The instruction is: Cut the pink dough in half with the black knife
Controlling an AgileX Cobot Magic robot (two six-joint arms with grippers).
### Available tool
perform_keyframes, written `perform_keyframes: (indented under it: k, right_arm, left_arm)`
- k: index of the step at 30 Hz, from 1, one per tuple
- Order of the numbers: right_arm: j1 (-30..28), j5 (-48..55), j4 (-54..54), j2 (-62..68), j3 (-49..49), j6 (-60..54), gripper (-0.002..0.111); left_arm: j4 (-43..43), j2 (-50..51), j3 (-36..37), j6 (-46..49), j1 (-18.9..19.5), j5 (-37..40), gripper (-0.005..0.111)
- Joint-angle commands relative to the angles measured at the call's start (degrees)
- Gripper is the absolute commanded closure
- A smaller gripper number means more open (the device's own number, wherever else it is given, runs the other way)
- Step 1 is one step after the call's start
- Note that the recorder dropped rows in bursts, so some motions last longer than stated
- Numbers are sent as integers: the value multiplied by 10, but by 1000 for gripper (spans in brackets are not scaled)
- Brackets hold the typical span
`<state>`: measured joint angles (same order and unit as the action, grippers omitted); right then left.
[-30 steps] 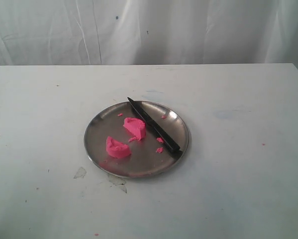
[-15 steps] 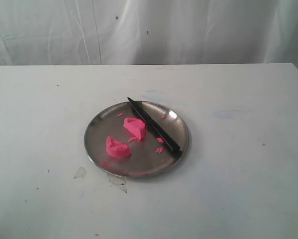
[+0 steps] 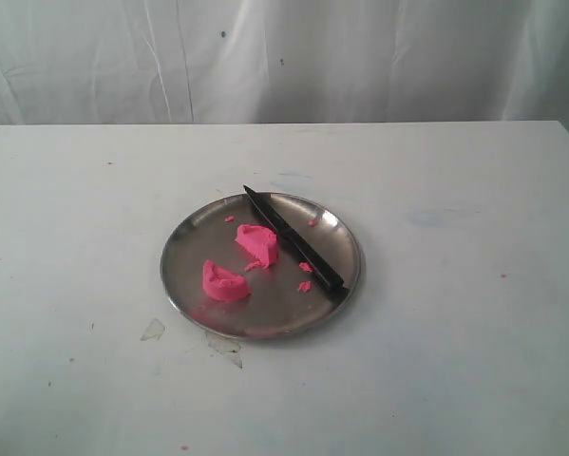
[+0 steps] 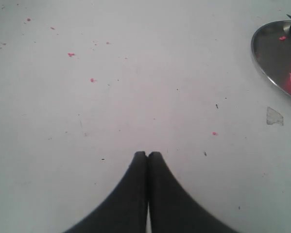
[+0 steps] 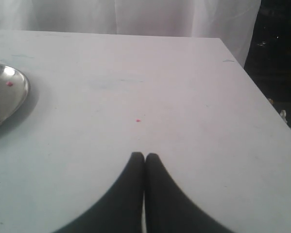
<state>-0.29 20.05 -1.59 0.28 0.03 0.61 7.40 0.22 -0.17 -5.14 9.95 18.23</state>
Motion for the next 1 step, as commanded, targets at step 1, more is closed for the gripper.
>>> perform_keyframes:
  k: [1]
  right_arm:
    - [3,-2,-3,-3,0,-6,108]
  left_arm:
    - [3,-2,2,3,-2,0,107]
